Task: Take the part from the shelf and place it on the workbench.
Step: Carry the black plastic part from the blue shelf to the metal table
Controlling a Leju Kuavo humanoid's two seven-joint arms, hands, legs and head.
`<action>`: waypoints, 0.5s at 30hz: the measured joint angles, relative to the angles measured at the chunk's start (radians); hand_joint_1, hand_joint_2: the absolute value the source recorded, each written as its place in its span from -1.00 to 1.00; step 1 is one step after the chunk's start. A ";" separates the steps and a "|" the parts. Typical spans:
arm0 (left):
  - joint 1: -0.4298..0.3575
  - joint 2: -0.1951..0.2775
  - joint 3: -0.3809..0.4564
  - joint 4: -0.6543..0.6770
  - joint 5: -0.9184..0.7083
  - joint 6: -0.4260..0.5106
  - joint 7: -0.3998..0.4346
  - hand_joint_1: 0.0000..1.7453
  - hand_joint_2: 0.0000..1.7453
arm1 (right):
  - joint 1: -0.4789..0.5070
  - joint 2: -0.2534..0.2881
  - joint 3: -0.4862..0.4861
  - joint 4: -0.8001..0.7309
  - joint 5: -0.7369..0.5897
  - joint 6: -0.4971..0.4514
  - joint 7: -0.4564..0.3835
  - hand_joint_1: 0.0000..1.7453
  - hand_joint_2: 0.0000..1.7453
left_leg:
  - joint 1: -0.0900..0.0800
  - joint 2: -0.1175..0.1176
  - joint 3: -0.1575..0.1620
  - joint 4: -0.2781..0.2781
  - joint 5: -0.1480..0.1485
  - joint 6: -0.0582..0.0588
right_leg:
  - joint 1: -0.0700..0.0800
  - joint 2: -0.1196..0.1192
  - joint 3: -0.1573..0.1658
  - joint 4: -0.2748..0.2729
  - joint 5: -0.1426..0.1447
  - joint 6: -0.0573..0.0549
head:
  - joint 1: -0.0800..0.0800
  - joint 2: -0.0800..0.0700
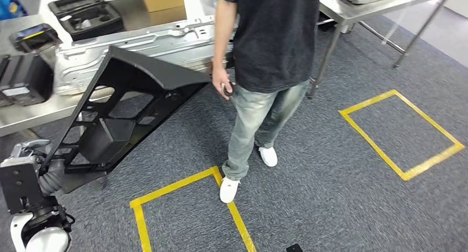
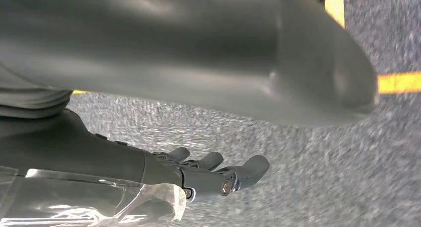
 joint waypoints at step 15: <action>-0.012 0.025 -0.027 0.004 0.066 0.000 0.007 1.00 1.00 | -0.010 0.001 0.010 0.000 -0.008 -0.003 -0.005 -1.00 -1.00 | 0.003 -0.020 -0.086 0.170 -0.095 -0.046 | 0.002 0.025 0.049 -0.206 0.155 -0.052 | -0.008 0.000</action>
